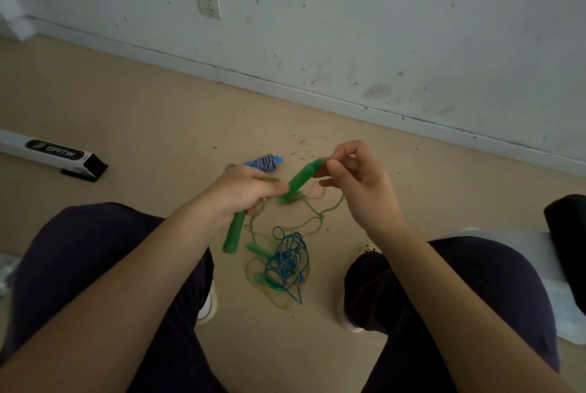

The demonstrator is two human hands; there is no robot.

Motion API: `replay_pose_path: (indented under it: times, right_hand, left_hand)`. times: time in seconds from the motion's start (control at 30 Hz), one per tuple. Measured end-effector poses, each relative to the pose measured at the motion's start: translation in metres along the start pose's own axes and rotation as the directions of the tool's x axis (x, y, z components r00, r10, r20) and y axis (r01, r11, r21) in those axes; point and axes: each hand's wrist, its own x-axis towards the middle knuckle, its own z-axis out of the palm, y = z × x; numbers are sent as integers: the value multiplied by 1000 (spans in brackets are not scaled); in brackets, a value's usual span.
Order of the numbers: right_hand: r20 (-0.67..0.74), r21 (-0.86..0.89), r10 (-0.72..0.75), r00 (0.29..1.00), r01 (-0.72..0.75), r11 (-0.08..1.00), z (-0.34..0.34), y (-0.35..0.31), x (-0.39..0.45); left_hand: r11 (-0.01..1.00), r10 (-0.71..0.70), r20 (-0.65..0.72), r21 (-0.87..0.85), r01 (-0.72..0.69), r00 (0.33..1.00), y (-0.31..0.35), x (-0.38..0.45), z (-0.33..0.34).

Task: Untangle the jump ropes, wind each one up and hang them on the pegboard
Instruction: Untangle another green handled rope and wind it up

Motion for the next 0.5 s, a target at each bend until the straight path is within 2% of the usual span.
replay_pose_path:
  times: [0.03,0.07,0.13,0.27,0.33,0.4,0.5]
  right_hand:
    - [38,42,18,999,-20,999,0,-1,0]
    - [66,85,39,997,-45,995,0,-4,0]
    - [82,158,68,994,-80,984,1,-6,-1]
    - [-74,131,52,996,-42,991,0,-3,2]
    - [-131,101,46,990,-32,994,0,-1,2]
    - [-116,130,49,992,-34,991,2,-1,1]
    - [-77,245,77,994,-56,968,-1,-3,2]
  left_hand:
    - [995,-9,53,-102,15,999,-1,1,1]
    - [992,-10,58,-123,17,998,-3,2,1]
    - [998,-18,-10,-62,18,1000,-7,6,1]
    - [999,-35,-133,-15,33,991,-6,6,0]
    - [998,-14,-173,66,25,985,-4,4,1]
    - [993,-15,-155,111,32,988,-3,4,2]
    - [997,-52,-60,52,55,997,-5,4,2]
